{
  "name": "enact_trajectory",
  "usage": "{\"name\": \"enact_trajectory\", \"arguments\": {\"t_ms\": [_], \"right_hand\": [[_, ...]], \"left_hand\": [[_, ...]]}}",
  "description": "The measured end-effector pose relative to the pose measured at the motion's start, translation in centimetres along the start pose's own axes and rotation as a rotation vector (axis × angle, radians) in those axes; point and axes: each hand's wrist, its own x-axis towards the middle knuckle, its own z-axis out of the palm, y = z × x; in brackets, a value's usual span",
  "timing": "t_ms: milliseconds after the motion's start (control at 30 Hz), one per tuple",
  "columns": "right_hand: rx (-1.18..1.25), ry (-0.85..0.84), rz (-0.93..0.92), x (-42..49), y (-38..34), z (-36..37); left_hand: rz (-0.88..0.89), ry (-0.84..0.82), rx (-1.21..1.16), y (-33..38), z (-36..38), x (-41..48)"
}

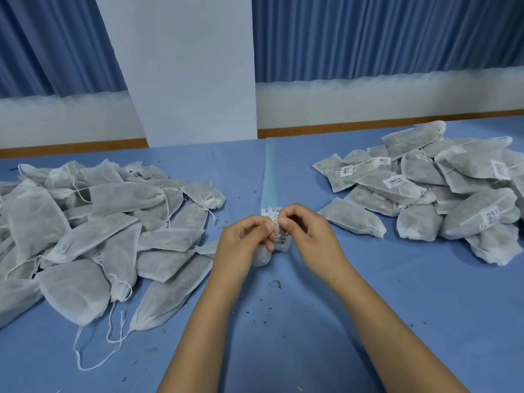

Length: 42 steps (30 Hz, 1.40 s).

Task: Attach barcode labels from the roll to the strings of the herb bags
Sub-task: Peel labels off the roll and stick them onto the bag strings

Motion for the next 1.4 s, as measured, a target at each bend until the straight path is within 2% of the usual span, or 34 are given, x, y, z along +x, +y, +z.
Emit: {"name": "enact_trajectory", "arguments": {"t_ms": [100, 267, 467, 700, 800, 1000, 1133, 1267, 1400], "right_hand": [[-0.077, 0.014, -0.082, -0.2, -0.1, 0.2], [-0.150, 0.081, -0.216, -0.3, 0.2, 0.3], [-0.213, 0.193, -0.418, -0.7, 0.1, 0.6], [-0.345, 0.230, -0.473, -0.6, 0.4, 0.3], [-0.334, 0.217, -0.439, -0.6, 0.3, 0.3], [-0.039, 0.267, -0.103, -0.1, 0.0, -0.7], [0.035, 0.271, -0.011, -0.2, 0.0, -0.5], [0.213, 0.279, 0.054, 0.1, 0.1, -0.5], [0.427, 0.250, 0.089, 0.2, -0.2, -0.4]], "left_hand": [[-0.077, -0.069, -0.102, 0.2, -0.2, 0.0], [-0.144, 0.030, -0.165, 0.4, 0.2, -0.2], [-0.132, 0.114, -0.159, 0.4, 0.2, -0.2], [-0.076, 0.146, 0.048, 0.2, -0.1, -0.3], [-0.050, 0.159, 0.074, 0.3, 0.0, -0.3], [0.035, 0.181, 0.105, 0.8, -0.3, -0.3], [0.102, 0.149, 0.192, 0.7, -0.4, -0.4], [0.194, 0.128, 0.414, 0.2, -1.3, -0.3], [0.298, 0.249, 0.590, -0.1, -1.5, -0.3]]}}
